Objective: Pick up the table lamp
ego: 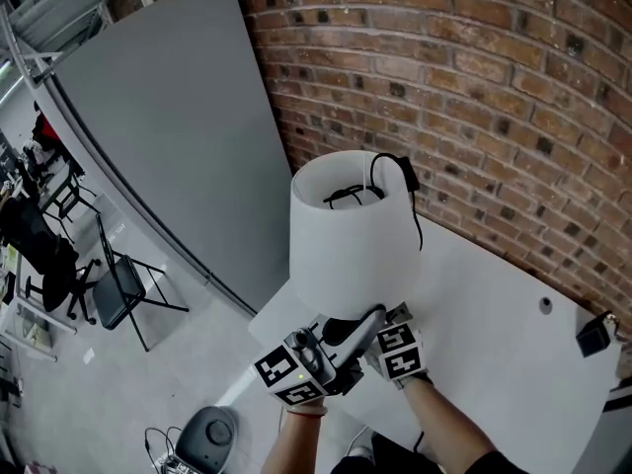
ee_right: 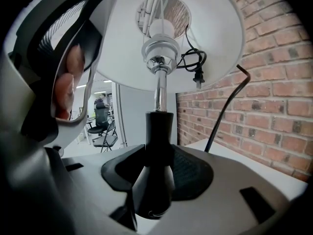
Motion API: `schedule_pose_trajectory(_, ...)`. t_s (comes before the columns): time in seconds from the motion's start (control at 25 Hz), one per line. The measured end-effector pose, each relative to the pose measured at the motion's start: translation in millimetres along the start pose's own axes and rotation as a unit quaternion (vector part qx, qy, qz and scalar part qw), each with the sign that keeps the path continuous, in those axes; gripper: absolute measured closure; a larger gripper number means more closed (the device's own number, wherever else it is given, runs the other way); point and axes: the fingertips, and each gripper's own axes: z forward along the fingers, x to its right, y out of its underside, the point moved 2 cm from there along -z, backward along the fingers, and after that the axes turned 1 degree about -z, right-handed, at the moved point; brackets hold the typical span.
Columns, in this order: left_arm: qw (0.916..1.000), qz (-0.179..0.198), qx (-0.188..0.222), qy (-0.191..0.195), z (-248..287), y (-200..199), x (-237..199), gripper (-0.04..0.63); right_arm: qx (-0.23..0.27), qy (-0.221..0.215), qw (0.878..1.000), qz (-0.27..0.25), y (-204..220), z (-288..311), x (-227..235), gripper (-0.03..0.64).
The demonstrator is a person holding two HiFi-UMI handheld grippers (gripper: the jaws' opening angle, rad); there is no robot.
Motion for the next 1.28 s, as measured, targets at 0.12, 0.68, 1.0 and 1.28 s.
schedule_pose_trajectory(0.12, 0.9999, 0.008, 0.001, 0.011, 9, -12, 13, 0.578, 0.009, 0.002, 1.000, 0.000, -14, -12, 0, 0.460)
schedule_pose_trajectory(0.68, 0.9979, 0.036, 0.015, 0.052, 42, -60, 72, 0.578, 0.060, 0.040, 0.997, -0.028, -79, -74, 7, 0.460)
schedule_pose_trajectory(1.0, 0.9955, 0.052, 0.024, 0.076, 49, -83, 110, 0.578, 0.086, 0.058, 0.994, -0.045, -107, -110, 0, 0.460)
schedule_pose_trajectory(1.28, 0.9930, 0.069, 0.026, 0.092, 45, -95, 145, 0.578, 0.104, 0.074, 0.990, -0.054, -121, -139, -14, 0.460)
